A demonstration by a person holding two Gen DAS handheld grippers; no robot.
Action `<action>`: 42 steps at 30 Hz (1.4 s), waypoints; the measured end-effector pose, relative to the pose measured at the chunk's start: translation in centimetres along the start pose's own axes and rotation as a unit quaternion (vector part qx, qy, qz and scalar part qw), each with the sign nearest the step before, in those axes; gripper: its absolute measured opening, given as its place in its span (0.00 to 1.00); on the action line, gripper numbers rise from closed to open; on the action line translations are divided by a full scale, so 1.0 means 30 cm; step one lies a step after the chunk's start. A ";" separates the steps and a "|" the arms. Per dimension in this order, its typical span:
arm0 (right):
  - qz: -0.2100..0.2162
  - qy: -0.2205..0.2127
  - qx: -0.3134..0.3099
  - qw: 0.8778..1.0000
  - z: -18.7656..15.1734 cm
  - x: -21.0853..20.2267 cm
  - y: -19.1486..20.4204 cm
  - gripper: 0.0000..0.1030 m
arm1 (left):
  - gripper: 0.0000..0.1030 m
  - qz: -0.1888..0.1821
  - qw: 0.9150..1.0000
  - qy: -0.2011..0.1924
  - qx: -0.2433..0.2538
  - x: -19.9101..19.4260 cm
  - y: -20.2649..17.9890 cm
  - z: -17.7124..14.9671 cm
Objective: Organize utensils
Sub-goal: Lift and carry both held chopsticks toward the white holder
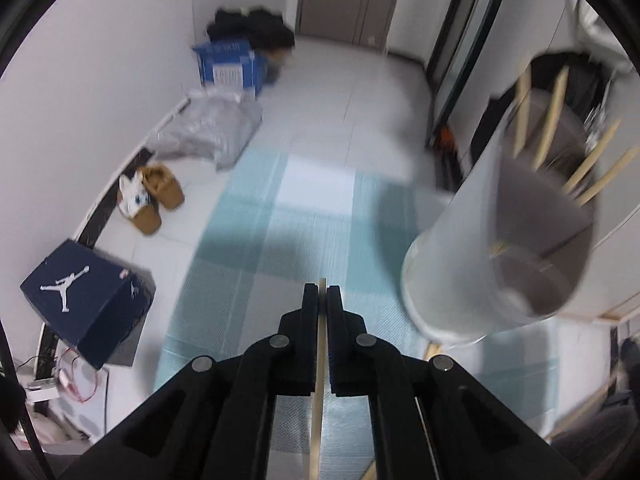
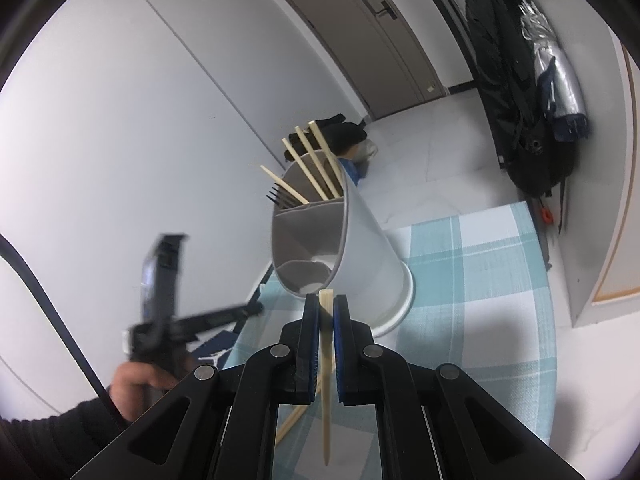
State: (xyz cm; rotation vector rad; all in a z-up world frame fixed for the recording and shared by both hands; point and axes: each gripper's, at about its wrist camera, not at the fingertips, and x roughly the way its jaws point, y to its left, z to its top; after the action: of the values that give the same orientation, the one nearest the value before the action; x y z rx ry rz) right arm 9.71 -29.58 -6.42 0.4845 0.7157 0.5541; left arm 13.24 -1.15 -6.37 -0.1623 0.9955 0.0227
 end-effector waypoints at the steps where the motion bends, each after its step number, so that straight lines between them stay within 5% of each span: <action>1: -0.001 -0.001 -0.006 1.000 -0.001 -0.001 0.008 0.06 | 0.01 -0.005 1.000 -0.014 -0.003 -0.029 0.000 0.004; 12: -0.031 -0.025 -0.074 0.996 -0.017 0.000 0.121 0.06 | 0.01 -0.049 0.995 -0.089 -0.008 -0.181 0.020 -0.001; 30: -0.058 -0.041 -0.120 0.990 -0.014 -0.020 0.218 0.06 | 0.00 -0.049 0.990 -0.119 0.053 -0.317 -0.032 -0.038; 42: -0.052 -0.078 -0.106 0.990 0.079 -0.089 0.232 0.06 | 0.00 -0.084 0.985 -0.134 0.072 -0.411 -0.082 0.027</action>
State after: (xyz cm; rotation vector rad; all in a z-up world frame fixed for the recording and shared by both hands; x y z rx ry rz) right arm 7.63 -26.52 0.48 0.2874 0.5220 0.4813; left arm 7.41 -2.77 4.68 -0.1066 0.7093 -0.1772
